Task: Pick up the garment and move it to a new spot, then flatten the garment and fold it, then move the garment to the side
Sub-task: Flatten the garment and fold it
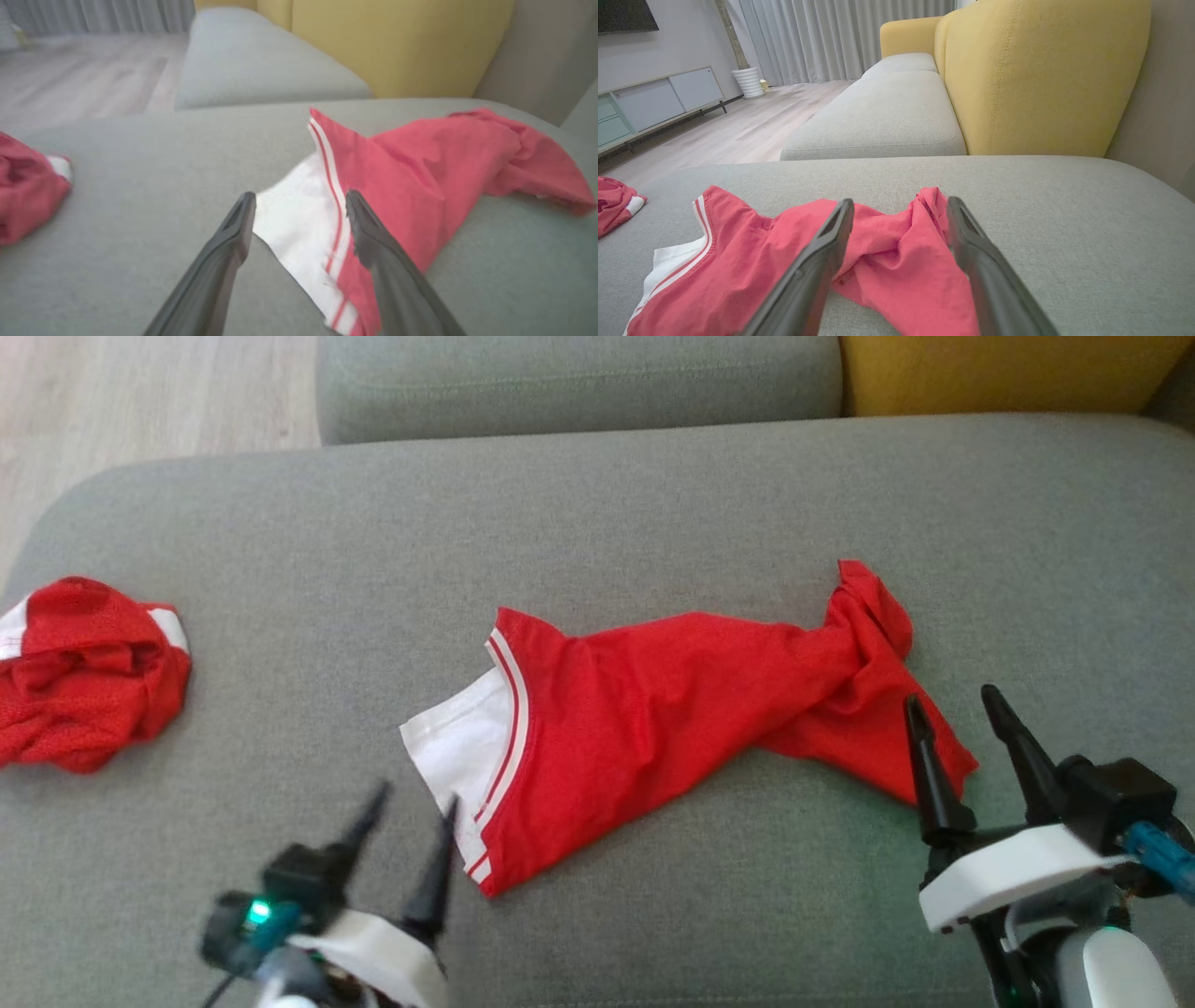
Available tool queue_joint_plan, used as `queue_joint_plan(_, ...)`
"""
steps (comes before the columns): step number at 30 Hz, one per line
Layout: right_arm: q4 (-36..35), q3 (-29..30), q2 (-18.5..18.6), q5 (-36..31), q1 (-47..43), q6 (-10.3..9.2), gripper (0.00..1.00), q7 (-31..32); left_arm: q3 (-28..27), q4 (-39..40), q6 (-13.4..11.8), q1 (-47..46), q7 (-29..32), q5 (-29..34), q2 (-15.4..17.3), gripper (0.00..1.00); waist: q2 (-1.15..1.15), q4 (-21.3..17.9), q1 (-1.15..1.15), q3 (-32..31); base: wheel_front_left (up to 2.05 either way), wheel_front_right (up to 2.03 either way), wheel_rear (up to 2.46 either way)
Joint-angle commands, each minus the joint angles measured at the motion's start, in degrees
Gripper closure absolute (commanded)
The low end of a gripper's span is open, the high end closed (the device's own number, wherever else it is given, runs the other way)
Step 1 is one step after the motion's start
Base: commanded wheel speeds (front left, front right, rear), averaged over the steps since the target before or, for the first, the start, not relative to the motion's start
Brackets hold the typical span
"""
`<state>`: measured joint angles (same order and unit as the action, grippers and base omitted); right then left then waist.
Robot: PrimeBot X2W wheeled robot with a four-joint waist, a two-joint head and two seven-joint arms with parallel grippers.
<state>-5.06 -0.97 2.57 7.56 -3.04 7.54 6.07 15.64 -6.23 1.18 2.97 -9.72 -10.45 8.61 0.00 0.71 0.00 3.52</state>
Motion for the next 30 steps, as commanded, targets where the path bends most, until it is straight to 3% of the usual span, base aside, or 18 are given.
queue_joint_plan(1, -1.8, -1.6, 0.3, 0.5, 2.4, -0.05, 0.0, 0.0, -0.6, 0.1, 1.1, -3.1, 1.5, -0.9, -0.3, 0.0, 0.0, -0.2, 0.0, 0.7, 0.0, 0.0, 0.0)
queue_joint_plan(5, -1.6, -2.3, 0.3, 0.8, 2.9, -0.05, 0.0, 0.0, 2.1, -4.9, 3.4, -3.9, 5.5, -3.2, -1.3, 0.0, 0.0, -0.7, 0.0, 2.0, 0.0, 0.0, 0.0)
queue_joint_plan(12, -1.1, -2.6, 0.3, 1.2, 3.9, -0.05, 0.0, -0.3, 4.3, -13.4, 5.4, -7.6, 7.5, -7.8, -2.3, 0.0, 0.0, -1.8, 0.0, 3.9, 0.0, 0.0, 0.0)
queue_joint_plan(13, -1.0, -2.5, 0.3, 1.2, 4.0, -0.05, 0.0, -0.3, 4.7, -13.7, 5.6, -8.1, 7.3, -8.2, -2.2, 0.56, 0.0, -1.9, 0.0, 4.1, 0.0, 0.0, 0.0)
queue_joint_plan(14, -0.9, -2.4, 0.3, 1.3, 4.0, -0.05, 0.0, -0.4, 5.2, -14.0, 5.7, -8.6, 7.2, -8.6, -2.2, 1.0, 0.0, -1.9, 0.0, 4.2, 0.0, 0.0, 0.0)
queue_joint_plan(22, -0.7, -1.1, 0.3, 1.7, 4.3, -0.05, 0.0, -0.9, 6.7, -11.7, 6.1, -10.9, 2.5, -8.9, -0.5, 1.0, 0.0, -1.5, 0.0, 4.6, 0.0, 0.0, 0.0)
queue_joint_plan(30, -0.3, 1.9, 0.3, 2.1, 3.4, -0.05, 0.0, -1.3, 7.9, 7.0, 6.1, -8.2, 2.3, -8.4, 2.3, 1.0, 0.0, 0.2, 0.0, 3.0, 0.0, 0.0, 0.0)
